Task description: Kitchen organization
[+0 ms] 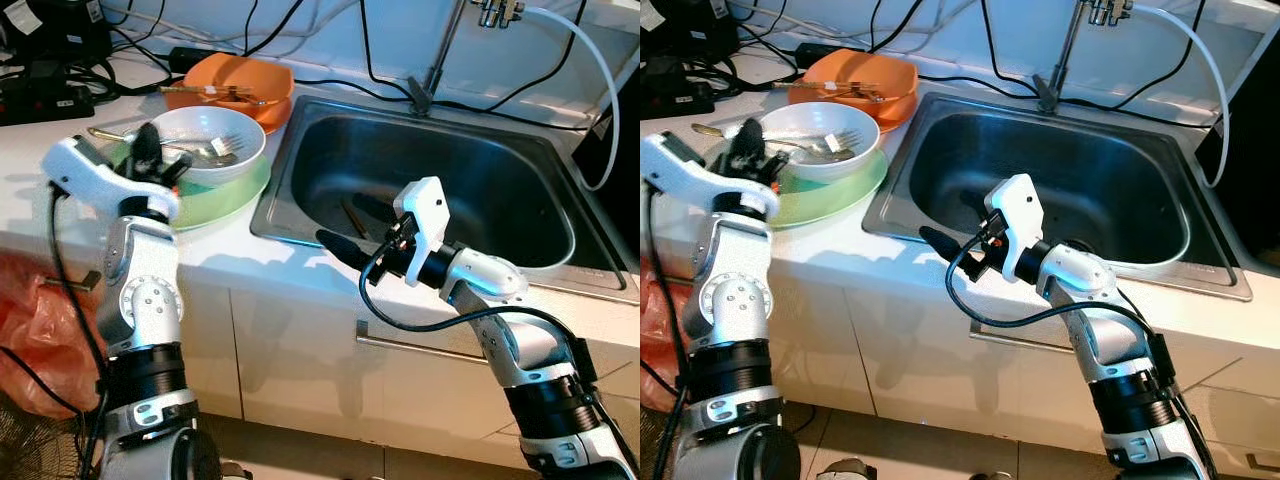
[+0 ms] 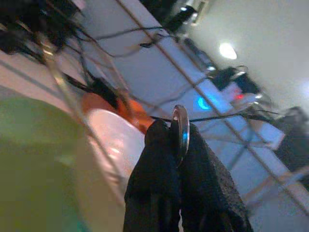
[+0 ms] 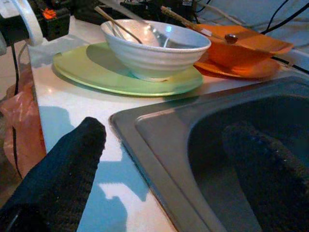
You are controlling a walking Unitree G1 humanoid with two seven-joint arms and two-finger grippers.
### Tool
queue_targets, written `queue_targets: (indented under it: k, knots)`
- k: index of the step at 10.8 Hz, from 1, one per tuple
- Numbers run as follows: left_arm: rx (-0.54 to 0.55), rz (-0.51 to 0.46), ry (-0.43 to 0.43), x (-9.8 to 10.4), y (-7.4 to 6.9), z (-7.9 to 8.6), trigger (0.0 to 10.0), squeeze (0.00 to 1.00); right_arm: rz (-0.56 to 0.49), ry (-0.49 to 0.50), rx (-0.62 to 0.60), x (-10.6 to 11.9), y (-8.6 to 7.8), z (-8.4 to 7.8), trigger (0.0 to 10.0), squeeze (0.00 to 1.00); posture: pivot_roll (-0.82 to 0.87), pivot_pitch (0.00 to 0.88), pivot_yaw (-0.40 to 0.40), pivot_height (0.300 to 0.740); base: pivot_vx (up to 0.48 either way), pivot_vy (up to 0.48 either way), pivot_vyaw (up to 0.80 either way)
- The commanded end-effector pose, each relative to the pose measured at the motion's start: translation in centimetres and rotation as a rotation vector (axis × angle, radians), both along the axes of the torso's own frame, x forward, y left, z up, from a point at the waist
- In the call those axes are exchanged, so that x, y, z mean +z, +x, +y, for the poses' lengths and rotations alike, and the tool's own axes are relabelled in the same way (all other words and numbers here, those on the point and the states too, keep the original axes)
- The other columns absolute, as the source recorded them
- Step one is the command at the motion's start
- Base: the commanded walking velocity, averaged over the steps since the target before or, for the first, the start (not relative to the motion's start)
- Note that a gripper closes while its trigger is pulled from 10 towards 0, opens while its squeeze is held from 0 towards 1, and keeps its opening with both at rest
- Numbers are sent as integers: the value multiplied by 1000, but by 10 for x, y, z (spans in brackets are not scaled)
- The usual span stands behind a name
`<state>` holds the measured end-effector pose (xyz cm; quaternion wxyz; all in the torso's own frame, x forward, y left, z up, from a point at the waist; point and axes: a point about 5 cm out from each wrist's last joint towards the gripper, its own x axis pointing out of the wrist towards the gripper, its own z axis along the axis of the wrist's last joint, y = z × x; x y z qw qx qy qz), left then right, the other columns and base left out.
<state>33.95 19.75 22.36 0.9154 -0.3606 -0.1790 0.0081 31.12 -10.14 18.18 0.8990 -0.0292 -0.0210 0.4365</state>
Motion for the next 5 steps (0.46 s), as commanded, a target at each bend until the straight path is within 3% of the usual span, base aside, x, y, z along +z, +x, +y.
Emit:
queue_targets:
  k: [1,3,5]
  knots:
    - [-99,-73,-9,18,3,-17,0,0,-27,13,-24,7,4,-3,10000,0,106,25,-86,740,0,0,0]
    - [-215,-112,-59,23,4,-34,0,0,13,101,-67,10,8,-4,10000,0,106,22,-75,740,0,0,0]
    - [-340,-137,-109,26,5,-56,0,0,83,261,-143,18,16,-6,10000,0,100,17,-65,740,0,0,0]
